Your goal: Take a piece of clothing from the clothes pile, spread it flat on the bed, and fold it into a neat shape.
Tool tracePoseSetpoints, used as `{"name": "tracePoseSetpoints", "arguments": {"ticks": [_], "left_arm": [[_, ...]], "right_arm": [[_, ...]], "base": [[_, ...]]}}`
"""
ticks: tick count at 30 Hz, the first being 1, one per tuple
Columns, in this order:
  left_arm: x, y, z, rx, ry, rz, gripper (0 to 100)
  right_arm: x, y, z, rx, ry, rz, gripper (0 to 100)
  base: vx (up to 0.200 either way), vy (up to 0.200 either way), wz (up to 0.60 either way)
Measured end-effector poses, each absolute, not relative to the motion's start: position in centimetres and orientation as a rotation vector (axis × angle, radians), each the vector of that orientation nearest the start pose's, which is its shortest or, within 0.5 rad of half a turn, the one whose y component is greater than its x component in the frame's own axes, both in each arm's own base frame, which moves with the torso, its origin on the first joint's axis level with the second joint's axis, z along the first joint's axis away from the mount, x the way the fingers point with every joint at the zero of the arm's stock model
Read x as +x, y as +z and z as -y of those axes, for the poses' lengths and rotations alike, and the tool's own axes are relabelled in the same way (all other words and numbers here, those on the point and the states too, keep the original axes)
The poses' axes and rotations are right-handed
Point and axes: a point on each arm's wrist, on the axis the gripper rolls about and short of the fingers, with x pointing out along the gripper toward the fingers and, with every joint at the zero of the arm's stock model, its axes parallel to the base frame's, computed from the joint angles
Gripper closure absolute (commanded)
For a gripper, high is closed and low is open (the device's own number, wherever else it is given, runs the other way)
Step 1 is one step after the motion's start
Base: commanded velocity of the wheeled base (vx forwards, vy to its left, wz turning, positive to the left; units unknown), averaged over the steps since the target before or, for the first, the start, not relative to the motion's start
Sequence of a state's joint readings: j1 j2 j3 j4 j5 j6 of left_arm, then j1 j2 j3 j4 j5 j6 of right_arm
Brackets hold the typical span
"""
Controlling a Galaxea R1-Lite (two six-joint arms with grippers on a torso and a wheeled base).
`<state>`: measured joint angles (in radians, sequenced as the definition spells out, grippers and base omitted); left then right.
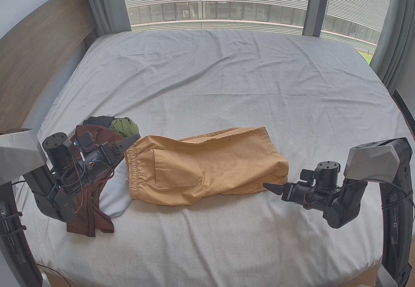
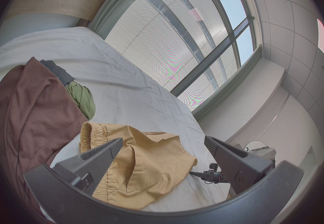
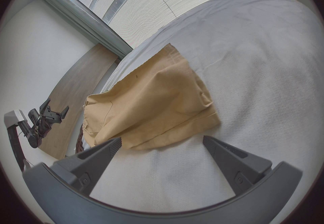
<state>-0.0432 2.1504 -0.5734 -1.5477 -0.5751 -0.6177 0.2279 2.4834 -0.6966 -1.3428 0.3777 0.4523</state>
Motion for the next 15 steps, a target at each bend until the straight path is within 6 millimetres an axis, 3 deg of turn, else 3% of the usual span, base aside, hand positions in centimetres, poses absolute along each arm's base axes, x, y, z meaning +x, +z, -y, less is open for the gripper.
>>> {"name": "tracePoseSetpoints", "arguments": {"ticks": [15], "left_arm": [[33.6, 7.3, 2.7, -0.604, -0.589, -0.218, 0]], "right_arm": [[38.9, -5.1, -12.1, 0.511, 0.488, -0.570, 0]], "base": [[0.000, 0.000, 0.00]]}}
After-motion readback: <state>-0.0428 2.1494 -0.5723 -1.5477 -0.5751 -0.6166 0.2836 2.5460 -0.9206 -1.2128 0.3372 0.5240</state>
